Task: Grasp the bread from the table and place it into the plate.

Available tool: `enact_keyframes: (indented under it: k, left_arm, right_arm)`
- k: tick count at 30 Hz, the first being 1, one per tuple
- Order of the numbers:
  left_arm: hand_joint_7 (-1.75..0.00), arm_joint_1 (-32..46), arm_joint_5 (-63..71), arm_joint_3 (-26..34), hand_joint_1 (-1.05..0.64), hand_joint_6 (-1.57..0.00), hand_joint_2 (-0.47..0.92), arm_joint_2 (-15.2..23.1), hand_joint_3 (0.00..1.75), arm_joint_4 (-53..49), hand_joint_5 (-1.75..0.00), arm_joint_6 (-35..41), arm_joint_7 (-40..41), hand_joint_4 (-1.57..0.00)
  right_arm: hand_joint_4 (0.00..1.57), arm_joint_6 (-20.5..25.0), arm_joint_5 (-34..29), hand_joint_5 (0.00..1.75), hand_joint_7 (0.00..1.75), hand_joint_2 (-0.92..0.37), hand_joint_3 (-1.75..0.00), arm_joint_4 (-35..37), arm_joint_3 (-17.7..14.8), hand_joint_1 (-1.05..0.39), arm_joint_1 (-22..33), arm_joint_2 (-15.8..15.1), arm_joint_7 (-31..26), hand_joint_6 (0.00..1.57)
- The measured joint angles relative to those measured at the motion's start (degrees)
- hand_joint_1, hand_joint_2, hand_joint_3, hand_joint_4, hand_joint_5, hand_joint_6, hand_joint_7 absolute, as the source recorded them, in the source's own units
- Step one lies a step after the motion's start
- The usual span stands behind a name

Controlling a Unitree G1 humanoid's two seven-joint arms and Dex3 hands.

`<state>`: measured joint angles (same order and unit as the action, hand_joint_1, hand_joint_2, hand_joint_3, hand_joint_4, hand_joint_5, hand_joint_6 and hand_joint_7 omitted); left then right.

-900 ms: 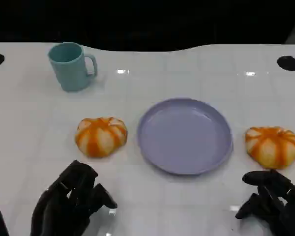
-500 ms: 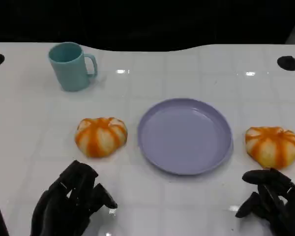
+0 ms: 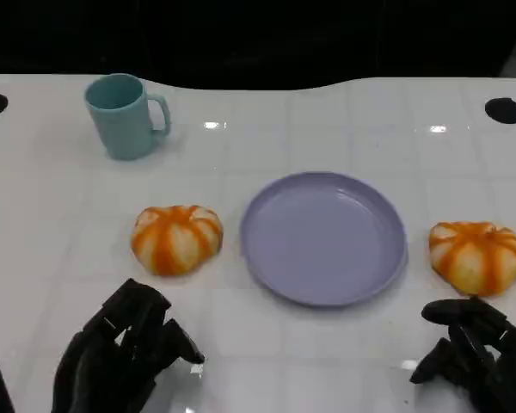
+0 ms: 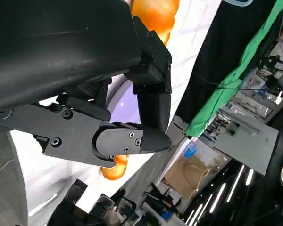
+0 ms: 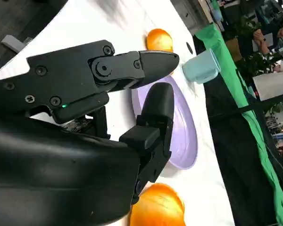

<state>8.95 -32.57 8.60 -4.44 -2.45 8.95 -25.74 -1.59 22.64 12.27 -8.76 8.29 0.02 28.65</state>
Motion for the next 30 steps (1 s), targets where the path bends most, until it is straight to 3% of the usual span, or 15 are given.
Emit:
enact_keyframes:
  k: [6, 8, 11, 14, 17, 20, 26, 30]
  left_arm:
    - [-1.54, 0.0, 4.3, -1.0, -0.51, -0.47, 0.92, 1.0, 0.36, -1.2, -1.75, -6.5, -1.6, -0.63]
    - [-1.32, 0.0, 6.7, -1.4, -0.5, -0.5, 0.92, 1.1, 0.34, -2.0, -1.6, -9.3, -1.6, -0.58]
    - [-1.16, -0.1, 15.1, -2.3, -0.54, -0.52, 0.92, 1.4, 0.28, -3.6, -1.49, -21.1, -0.3, -0.56]
    - [-0.98, -0.4, 26.2, -3.3, -0.55, -0.52, 0.92, 2.8, 0.21, -3.9, -1.35, -32.7, 4.5, -0.54]
    - [-0.63, -0.7, 34.2, -3.9, -0.48, -0.56, 0.92, 4.4, 0.08, -5.4, -1.06, -41.5, 8.8, -0.49]
    - [-0.47, -1.0, 42.6, -4.3, -0.48, -0.56, 0.92, 6.3, 0.06, -7.7, -0.95, -48.3, 14.2, -0.41]
    - [-0.12, -1.5, 59.2, -4.6, -0.56, -0.51, 0.91, 11.0, 0.02, -8.5, -0.66, -52.6, 25.3, -0.19]
    - [-0.04, -1.4, 73.0, -5.0, -0.59, -0.42, 0.87, 14.4, 0.0, -5.5, -0.54, -52.1, 35.4, -0.07]
  right_arm:
    - [0.66, 0.0, 0.0, 1.49, 1.11, -0.92, -0.24, 0.0, 0.2, -0.7, 0.0, 0.0, 0.0, 0.67]
    - [0.66, 0.0, 0.0, 1.49, 1.11, -0.92, -0.24, 0.0, 0.2, -0.69, 0.0, 0.0, 0.0, 0.67]
    - [0.66, 0.0, 0.0, 1.49, 1.1, -0.92, -0.24, 0.1, 0.2, -0.69, 0.0, 0.1, 0.0, 0.67]
    - [0.66, 0.0, 0.1, 1.49, 1.1, -0.92, -0.24, 0.4, 0.2, -0.69, -0.3, 0.1, 0.0, 0.67]
    - [0.66, 0.1, 0.3, 1.48, 1.09, -0.92, -0.22, 0.3, 0.2, -0.69, -0.5, 0.1, 0.0, 0.68]
    - [0.67, 0.3, 0.3, 1.48, 1.08, -0.92, -0.21, 0.2, 0.2, -0.69, -0.5, 0.1, -0.1, 0.69]
    - [0.68, 0.4, 0.1, 1.48, 1.09, -0.92, -0.2, -0.5, 0.5, -0.7, -0.3, 0.1, -0.7, 0.7]
    - [0.69, 0.8, 0.2, 1.47, 1.09, -0.92, -0.19, -1.0, 0.5, -0.71, -0.2, 0.3, -0.9, 0.69]
